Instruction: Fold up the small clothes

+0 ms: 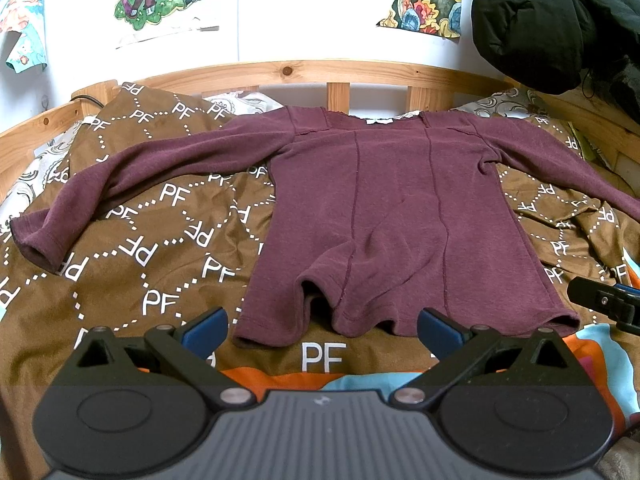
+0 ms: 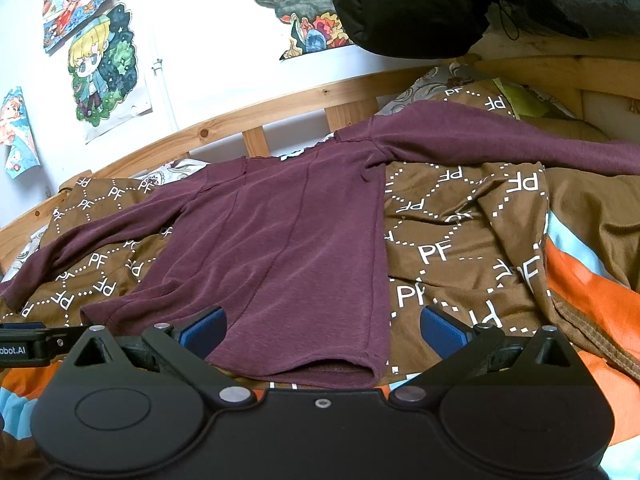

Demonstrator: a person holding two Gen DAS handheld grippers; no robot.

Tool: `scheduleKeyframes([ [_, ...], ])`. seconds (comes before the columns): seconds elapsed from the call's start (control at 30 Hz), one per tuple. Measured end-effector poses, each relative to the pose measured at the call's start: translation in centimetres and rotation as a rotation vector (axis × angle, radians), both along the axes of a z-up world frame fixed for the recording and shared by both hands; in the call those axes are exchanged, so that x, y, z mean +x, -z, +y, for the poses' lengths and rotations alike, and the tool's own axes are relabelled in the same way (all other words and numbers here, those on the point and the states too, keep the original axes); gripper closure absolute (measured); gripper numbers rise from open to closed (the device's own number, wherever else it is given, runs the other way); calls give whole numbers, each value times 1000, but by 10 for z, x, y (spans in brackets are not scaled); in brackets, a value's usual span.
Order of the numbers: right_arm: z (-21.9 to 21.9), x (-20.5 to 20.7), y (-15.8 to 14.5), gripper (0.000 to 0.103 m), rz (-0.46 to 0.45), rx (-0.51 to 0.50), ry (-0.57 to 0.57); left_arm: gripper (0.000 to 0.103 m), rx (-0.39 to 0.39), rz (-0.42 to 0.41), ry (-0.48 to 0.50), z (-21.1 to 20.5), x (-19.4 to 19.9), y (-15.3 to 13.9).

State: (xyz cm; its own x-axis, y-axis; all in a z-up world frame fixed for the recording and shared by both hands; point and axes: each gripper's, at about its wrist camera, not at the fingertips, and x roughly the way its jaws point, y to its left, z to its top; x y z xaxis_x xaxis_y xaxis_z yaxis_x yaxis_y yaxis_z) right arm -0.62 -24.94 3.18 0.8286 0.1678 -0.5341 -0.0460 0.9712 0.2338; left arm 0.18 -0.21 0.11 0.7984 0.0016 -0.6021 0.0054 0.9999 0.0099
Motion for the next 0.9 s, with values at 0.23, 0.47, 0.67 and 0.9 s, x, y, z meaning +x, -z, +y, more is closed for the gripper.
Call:
scheduleKeyframes([
  [0.23,-3,1,6,0,3,6,5,0,0,0,-1,0,0,0],
  [0.47,-4,2,5,0,5,7,5,0,-1,0,0,0,0,0],
  [0.67,-5,1,5,0,6,9,7,0,0,0,0,0,0,0],
  [0.9,-6,1,6,0,11,14,10,0,-1,0,0,0,0,0],
])
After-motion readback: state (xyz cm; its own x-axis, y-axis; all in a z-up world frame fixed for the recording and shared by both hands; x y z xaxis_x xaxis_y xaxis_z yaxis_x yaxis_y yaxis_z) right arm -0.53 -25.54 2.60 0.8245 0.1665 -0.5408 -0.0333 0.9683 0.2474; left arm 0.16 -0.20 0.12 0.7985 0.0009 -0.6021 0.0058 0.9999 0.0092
